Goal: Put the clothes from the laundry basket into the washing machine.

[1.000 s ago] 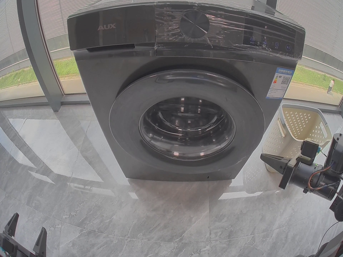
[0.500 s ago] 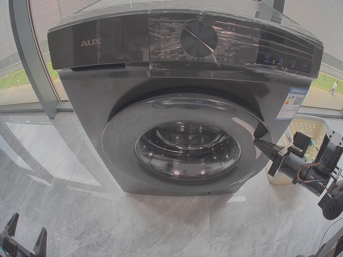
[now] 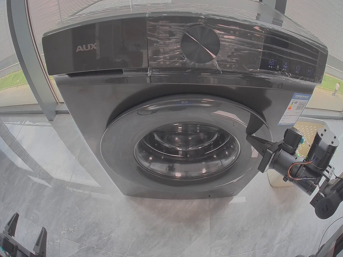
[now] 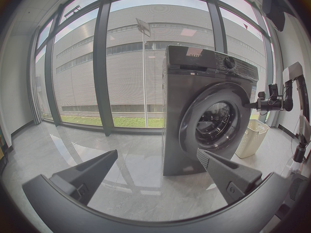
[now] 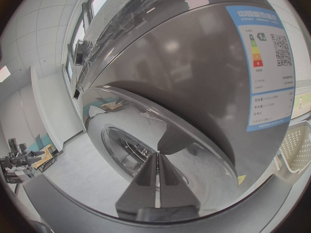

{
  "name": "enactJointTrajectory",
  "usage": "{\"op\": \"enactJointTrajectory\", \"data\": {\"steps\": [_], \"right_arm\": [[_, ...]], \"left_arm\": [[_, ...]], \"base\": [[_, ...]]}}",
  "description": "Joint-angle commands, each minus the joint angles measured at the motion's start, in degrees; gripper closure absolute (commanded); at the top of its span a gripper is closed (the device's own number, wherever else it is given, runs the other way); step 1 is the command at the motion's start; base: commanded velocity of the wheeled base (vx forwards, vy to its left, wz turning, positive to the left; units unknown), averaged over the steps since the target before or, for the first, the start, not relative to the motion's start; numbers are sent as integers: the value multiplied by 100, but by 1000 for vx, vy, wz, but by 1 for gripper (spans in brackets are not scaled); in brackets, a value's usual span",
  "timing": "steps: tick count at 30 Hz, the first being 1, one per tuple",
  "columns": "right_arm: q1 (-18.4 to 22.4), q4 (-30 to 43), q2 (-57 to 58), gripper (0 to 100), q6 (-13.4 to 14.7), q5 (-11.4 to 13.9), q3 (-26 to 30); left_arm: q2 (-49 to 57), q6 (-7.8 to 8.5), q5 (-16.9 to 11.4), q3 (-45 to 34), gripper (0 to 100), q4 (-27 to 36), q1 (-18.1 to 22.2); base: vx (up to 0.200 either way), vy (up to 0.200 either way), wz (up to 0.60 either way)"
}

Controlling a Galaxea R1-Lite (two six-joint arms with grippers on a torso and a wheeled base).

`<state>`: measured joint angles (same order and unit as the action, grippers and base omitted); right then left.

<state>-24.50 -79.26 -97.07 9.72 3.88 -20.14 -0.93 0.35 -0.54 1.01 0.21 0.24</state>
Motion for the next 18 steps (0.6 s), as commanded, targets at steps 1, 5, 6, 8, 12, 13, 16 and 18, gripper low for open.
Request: {"op": "enactJointTrajectory", "data": {"steps": [1, 5, 6, 8, 12, 13, 16, 18], "right_arm": [[-204, 51, 277, 100, -14, 25, 291], [-476, 69, 672, 100, -14, 61, 827], [-494, 60, 699, 100, -22, 61, 880], [-643, 16, 1033, 100, -93, 96, 1320], [-661, 78, 1577, 100, -260, 87, 1724], [-573, 78, 1815, 100, -339, 61, 1882], [-380, 157, 2210, 100, -515, 43, 2014], [-107, 394, 2650, 100, -585, 52, 2014]], "left_arm": [[93, 0, 1, -101, 0, -3, 2], [93, -9, 1, -101, 0, 6, 2], [93, -9, 1, -101, 0, -3, 2], [93, -18, 1, -101, 0, -3, 2], [93, -27, 1, -101, 0, -3, 2], [93, -27, 1, -101, 0, -3, 2], [93, -27, 1, -101, 0, -3, 2], [93, -35, 1, -101, 0, -3, 2]], "base": [[0, 0, 0], [0, 0, 0], [0, 0, 0], [0, 0, 0], [0, 0, 0], [0, 0, 0], [0, 0, 0], [0, 0, 0]]}}
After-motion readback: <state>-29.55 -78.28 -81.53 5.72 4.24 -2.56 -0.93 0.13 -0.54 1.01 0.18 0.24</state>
